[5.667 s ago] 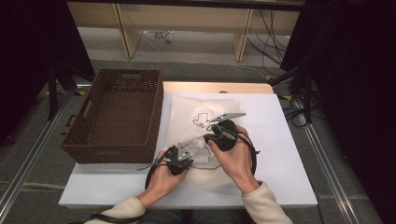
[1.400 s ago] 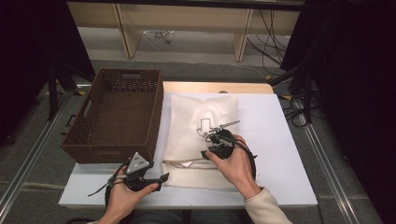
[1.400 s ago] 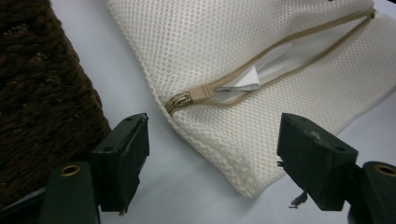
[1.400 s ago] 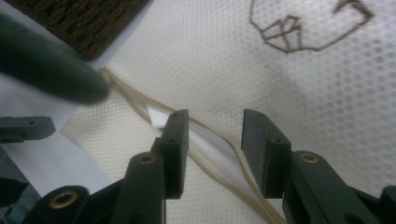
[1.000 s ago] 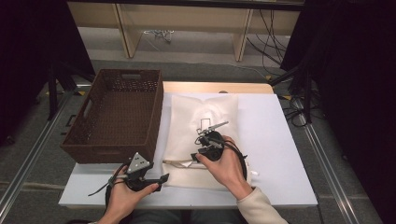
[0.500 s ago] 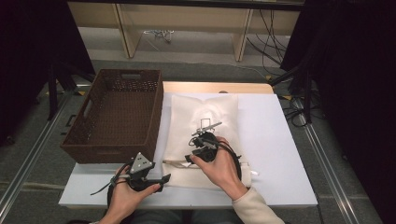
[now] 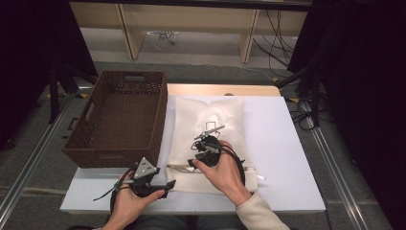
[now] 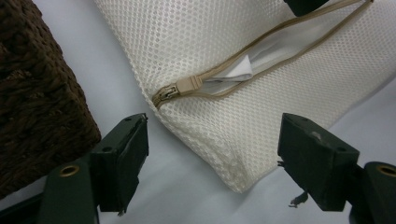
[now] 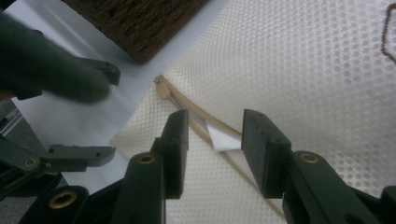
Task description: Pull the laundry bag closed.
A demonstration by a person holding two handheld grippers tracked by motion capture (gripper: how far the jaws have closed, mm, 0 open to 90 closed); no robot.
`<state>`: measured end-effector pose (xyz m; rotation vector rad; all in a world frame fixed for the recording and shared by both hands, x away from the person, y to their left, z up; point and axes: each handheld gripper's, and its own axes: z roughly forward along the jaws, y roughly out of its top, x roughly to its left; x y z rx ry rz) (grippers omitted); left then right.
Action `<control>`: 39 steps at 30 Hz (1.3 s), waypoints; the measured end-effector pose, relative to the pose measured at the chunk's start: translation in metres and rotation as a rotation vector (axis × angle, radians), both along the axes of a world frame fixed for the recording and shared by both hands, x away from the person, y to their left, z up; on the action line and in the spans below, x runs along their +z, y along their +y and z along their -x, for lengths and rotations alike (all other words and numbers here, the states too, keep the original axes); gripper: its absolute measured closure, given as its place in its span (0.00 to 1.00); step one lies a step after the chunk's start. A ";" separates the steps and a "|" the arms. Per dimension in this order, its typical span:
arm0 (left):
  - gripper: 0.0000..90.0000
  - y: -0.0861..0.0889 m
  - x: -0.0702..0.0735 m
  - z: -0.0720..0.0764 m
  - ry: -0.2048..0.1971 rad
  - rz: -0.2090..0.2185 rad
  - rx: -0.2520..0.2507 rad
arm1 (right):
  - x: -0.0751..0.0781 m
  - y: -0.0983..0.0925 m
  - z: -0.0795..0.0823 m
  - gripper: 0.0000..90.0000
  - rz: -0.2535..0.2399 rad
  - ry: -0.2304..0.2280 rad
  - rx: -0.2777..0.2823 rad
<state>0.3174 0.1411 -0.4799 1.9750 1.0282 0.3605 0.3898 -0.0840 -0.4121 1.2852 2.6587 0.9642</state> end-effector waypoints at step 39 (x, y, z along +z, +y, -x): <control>0.27 -0.003 -0.006 -0.011 0.042 0.008 -0.034 | -0.039 0.054 -0.025 0.75 -0.037 0.195 0.018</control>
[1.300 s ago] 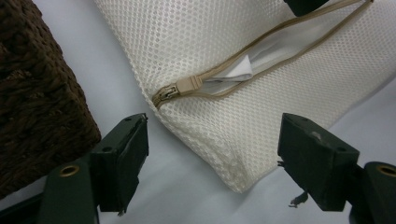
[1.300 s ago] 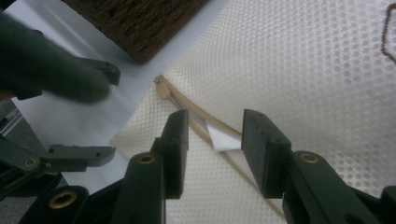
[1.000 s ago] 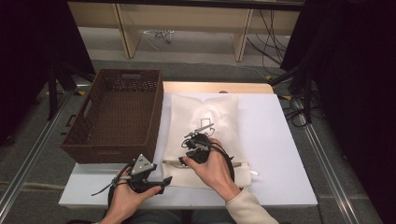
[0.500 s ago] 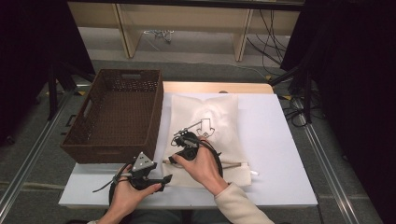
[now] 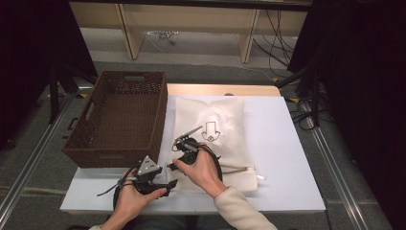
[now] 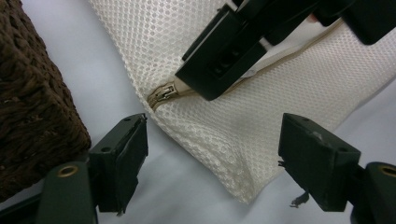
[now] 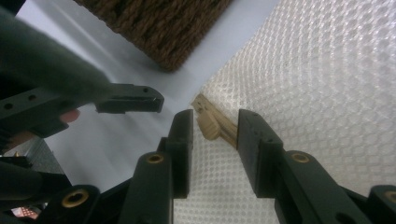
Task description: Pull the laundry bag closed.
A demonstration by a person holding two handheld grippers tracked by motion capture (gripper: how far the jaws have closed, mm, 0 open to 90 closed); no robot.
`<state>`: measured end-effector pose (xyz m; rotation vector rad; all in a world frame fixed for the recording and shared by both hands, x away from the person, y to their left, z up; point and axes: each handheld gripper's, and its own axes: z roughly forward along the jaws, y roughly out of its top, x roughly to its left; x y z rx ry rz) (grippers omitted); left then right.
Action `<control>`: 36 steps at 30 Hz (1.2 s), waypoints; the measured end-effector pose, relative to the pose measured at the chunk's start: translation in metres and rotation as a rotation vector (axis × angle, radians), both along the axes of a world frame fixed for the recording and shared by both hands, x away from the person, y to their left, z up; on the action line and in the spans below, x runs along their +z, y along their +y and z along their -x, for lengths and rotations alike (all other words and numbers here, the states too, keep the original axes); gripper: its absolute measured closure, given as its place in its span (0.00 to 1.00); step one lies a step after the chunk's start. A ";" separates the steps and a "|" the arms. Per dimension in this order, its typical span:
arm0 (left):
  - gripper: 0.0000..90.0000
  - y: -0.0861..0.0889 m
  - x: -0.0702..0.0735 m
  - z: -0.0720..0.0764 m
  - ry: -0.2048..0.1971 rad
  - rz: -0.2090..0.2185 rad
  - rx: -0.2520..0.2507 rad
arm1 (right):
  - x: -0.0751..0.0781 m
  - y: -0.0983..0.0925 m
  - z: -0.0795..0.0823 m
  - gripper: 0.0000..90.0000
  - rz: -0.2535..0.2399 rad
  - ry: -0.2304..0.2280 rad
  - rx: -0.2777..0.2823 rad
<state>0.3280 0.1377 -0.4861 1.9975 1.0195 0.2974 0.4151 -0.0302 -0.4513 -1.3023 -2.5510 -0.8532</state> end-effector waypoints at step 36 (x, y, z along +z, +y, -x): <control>0.49 -0.003 0.002 -0.005 0.002 0.073 0.026 | 0.017 -0.003 0.008 0.98 -0.013 -0.019 0.037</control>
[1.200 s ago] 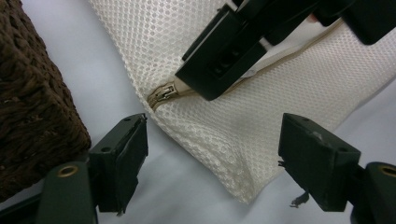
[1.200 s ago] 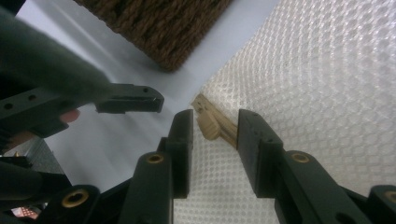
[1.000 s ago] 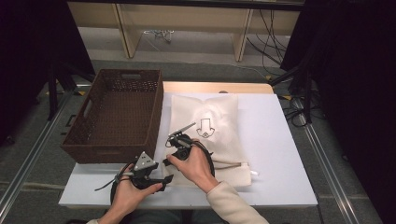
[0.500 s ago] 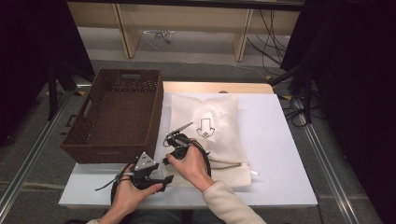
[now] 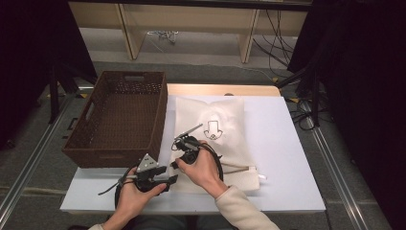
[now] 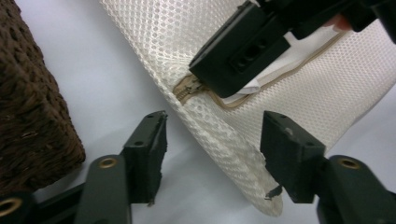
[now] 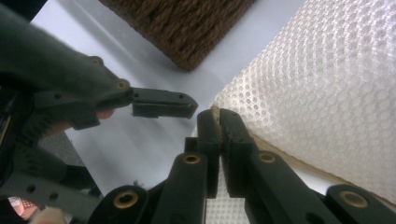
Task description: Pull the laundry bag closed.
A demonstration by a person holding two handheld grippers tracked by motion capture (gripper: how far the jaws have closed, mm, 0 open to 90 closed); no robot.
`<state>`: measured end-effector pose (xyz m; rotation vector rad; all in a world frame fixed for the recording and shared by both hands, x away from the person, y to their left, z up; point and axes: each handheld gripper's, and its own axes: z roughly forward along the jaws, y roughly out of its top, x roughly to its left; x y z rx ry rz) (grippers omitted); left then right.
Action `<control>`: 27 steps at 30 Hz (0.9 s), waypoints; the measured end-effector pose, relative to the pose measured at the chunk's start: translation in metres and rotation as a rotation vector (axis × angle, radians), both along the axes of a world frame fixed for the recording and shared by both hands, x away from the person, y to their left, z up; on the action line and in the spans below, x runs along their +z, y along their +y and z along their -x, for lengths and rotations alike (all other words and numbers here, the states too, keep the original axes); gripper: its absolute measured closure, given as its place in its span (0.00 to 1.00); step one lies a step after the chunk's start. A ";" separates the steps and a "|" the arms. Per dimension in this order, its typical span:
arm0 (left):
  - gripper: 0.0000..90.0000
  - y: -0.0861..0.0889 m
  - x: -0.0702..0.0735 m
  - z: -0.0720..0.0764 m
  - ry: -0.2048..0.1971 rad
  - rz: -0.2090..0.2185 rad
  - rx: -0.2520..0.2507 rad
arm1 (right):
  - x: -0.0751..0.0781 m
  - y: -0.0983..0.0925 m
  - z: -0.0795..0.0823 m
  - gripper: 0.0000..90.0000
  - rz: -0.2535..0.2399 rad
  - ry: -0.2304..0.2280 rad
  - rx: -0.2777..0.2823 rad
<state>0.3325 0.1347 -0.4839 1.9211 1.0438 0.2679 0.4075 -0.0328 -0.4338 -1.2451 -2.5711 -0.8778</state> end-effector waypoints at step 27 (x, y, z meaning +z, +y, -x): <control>0.81 -0.003 -0.008 -0.020 0.116 0.077 -0.015 | 0.006 -0.007 0.008 0.98 0.002 -0.038 0.032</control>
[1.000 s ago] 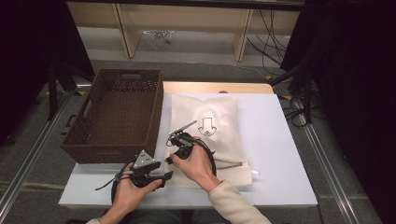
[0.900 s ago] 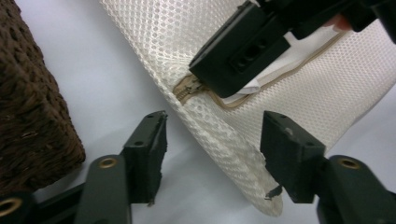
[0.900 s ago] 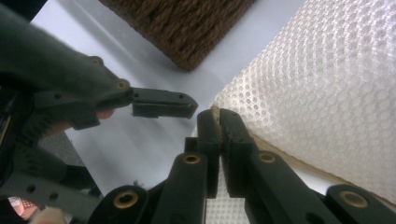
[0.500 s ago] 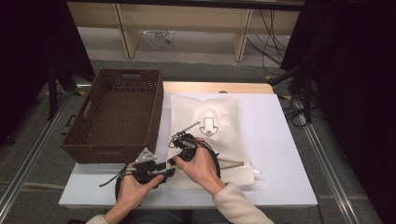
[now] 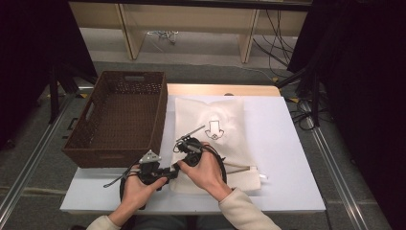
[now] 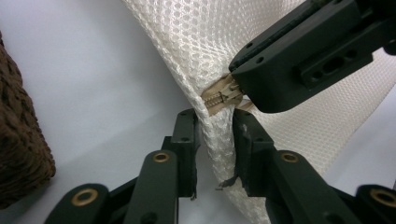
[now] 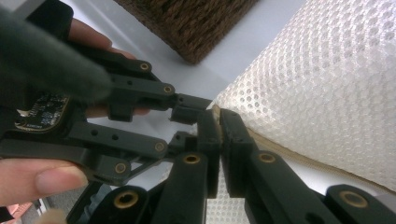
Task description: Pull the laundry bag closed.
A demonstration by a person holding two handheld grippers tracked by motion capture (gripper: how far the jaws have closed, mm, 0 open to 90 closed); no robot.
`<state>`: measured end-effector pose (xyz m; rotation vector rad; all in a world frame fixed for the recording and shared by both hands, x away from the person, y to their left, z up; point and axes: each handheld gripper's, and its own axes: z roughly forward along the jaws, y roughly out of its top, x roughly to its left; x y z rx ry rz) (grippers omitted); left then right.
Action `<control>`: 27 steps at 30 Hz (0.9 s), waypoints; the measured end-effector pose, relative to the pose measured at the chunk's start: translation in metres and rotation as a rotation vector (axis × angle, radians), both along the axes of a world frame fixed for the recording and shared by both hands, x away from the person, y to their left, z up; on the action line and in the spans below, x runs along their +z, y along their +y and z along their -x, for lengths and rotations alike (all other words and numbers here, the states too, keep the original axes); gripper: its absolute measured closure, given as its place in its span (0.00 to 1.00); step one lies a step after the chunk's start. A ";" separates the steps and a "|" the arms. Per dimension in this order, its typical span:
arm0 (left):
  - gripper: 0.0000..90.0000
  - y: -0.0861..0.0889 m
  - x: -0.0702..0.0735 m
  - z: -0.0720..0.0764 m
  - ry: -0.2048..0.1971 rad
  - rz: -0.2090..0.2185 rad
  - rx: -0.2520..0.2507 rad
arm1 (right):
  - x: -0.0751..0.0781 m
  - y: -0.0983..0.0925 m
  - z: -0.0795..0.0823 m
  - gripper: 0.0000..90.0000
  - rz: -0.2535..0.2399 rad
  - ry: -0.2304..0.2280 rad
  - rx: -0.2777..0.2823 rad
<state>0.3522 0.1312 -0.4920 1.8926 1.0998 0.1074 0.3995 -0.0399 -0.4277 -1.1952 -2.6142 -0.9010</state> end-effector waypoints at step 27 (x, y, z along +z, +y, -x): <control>0.94 0.000 0.004 0.000 -0.050 0.009 0.044 | 0.002 -0.005 0.001 0.98 -0.022 -0.010 -0.009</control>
